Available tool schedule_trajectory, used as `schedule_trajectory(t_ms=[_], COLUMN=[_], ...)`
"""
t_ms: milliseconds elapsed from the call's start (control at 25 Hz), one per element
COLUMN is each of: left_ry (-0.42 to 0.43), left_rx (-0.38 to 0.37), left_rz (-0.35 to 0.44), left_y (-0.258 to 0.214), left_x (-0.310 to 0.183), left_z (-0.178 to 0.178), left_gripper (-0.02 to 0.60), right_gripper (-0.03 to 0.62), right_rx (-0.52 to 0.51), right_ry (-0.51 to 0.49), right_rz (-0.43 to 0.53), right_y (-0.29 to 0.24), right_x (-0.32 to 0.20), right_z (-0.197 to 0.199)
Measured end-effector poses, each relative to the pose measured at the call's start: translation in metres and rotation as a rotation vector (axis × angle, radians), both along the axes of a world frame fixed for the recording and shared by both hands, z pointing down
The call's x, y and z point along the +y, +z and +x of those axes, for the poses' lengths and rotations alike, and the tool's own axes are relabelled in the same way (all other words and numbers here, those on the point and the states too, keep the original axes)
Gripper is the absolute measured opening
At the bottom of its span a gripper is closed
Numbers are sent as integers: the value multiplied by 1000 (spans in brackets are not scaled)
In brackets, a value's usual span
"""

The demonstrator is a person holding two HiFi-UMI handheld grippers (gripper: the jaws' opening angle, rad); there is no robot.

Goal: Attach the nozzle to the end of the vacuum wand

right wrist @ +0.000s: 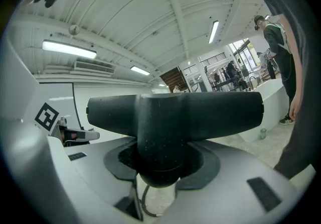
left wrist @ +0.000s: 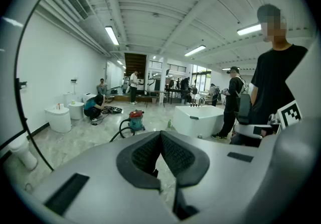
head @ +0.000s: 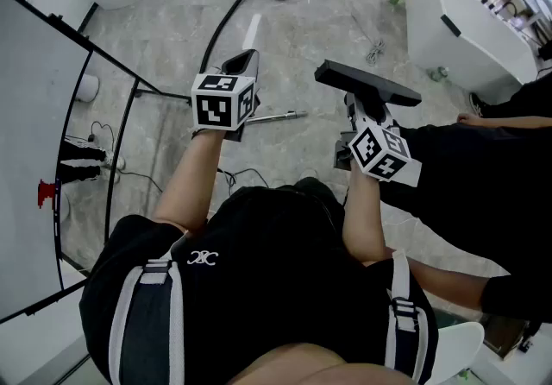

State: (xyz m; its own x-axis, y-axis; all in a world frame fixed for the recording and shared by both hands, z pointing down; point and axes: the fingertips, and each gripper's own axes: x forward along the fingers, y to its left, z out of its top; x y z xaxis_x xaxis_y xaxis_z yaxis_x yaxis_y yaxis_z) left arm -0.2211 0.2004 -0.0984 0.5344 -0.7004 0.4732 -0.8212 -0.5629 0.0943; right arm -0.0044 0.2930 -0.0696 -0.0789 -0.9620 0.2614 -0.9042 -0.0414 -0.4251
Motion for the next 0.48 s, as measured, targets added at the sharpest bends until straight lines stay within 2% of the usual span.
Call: schedule_trajectory(t_ms=[160,280,360,480], left_ry=[10,31,56,78], left_rx=[-5,6,-22,-64], left_rz=[-19,-41,-72,-142], left_y=[17,38,59,98], left_x=[-19,-46,-49,-40], left_z=[11,16,18,20], left_gripper=[9,9,9,9], right_gripper=[178,178,178,178], right_rx=[62,15,3,40], right_ry=[-1,20,17,-4], right_rz=[-19,-17,-33,-82], right_y=[11,26,35,54], right_x=[-17,-46,-56,-56], right_z=[19,27,27,30])
